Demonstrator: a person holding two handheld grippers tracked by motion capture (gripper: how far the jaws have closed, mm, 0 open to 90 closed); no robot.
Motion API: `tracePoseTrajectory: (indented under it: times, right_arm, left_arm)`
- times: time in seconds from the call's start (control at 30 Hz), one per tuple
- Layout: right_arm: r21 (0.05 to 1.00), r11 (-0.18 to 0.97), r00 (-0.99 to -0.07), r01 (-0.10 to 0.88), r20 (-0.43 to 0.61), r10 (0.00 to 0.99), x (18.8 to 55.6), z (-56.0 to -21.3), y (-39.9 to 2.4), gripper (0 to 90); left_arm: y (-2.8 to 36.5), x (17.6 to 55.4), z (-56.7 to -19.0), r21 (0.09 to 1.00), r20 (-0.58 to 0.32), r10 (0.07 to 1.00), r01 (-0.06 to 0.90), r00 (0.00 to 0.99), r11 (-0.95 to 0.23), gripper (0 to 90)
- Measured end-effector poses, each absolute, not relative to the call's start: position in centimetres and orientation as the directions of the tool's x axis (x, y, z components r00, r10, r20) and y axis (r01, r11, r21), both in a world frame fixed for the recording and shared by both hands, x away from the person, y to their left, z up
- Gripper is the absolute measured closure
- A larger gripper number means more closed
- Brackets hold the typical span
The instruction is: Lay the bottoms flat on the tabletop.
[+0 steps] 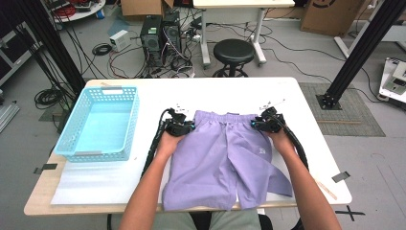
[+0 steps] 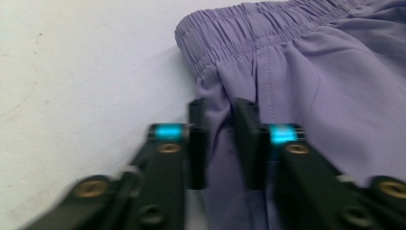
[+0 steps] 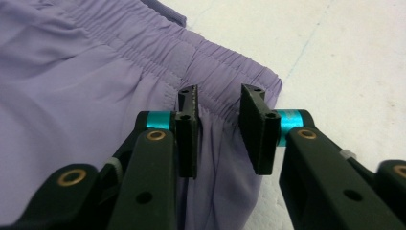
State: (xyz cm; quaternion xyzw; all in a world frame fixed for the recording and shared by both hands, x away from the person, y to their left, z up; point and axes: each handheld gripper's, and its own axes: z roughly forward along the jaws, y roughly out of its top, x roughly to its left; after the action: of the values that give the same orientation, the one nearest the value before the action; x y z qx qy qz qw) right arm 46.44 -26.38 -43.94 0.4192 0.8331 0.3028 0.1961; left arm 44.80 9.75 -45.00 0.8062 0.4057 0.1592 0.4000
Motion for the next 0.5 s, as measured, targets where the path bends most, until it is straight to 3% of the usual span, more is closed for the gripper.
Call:
tracePoseTrajectory:
  times: [0.2,0.3,0.33,0.37,0.4,0.43,0.5]
  right_arm:
    - [0.651,0.495,-0.535,0.575,-0.158,0.830,46.1,-43.9,-25.5,82.4]
    - [0.661,0.453,-0.536,0.599,-0.090,0.840,46.3,-43.7,-26.3,85.1]
    - [0.661,0.443,-0.535,0.606,-0.072,0.841,46.3,-43.5,-26.6,80.1]
    - [0.664,0.432,-0.528,0.610,-0.066,0.847,46.2,-43.5,-26.8,71.2]
    - [0.664,0.416,-0.518,0.621,-0.050,0.854,46.2,-43.4,-27.0,65.7]
    - [0.659,0.411,-0.512,0.630,-0.045,0.858,46.2,-43.4,-27.1,62.5]
    - [0.638,0.426,-0.509,0.642,-0.061,0.859,46.2,-43.7,-27.2,61.5]
  left_arm:
    - [9.9,44.7,-45.0,0.778,-0.082,0.795,0.537,0.601,-0.326,88.4]
    - [10.1,44.6,-44.8,0.793,-0.093,0.808,0.534,0.581,-0.293,88.0]
    - [10.2,44.5,-44.8,0.798,-0.107,0.810,0.536,0.577,-0.277,85.9]
    - [10.3,44.6,-44.9,0.802,-0.141,0.808,0.545,0.573,-0.247,78.1]
    - [10.3,44.7,-45.0,0.797,-0.149,0.804,0.551,0.575,-0.247,64.6]
    - [10.1,44.7,-45.0,0.796,-0.138,0.804,0.548,0.578,-0.257,59.8]
    - [9.8,44.6,-45.0,0.795,-0.113,0.797,0.535,0.593,-0.286,58.6]
